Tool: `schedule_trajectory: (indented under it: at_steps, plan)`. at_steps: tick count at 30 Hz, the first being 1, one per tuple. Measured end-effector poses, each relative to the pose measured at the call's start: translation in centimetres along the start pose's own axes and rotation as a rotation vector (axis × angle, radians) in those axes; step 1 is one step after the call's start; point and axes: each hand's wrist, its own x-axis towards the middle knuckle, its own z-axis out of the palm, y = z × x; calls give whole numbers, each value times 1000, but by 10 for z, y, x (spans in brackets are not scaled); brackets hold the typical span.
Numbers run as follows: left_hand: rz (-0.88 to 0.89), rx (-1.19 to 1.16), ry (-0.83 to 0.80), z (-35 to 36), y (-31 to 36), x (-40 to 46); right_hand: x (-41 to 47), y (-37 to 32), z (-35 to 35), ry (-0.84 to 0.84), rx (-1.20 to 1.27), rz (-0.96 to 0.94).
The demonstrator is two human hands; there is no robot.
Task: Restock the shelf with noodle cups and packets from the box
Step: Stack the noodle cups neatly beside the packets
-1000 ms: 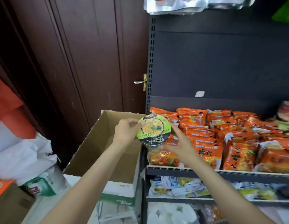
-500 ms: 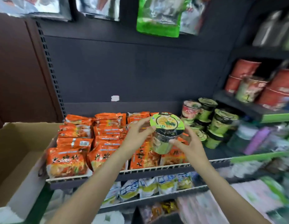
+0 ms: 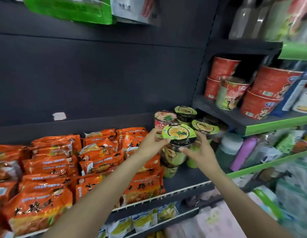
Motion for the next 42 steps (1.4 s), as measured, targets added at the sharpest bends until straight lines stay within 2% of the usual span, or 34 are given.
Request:
schedule_trajectory:
  at_steps: [4,12,17,21,24,27,31,35,42]
  plan:
    - [-28,89,61,15,-2,25,30,26,-3,-33,-120,23]
    - [-93,185,182,37,-10,42,58,45,-9,-192,-132,18]
    - [-166,210,273,47,-2,42,67,45,-18,-285,-274,-77]
    - [-143,329,358,57,7,38,70,44,-34,-379,-356,-133]
    - [-70,435,414,61,11,38,76,41,-54,-359,-327,-191]
    - [8,518,448,58,21,43,89,35,-70,-268,-292,-266]
    - [80,603,448,45,36,61,115,21,-76,-208,-321,-307]
    - [27,609,385,25,39,91,146,15,-59,-235,-407,-318]
    - [-259,453,184,-2,12,138,204,29,-27,-404,-634,-186]
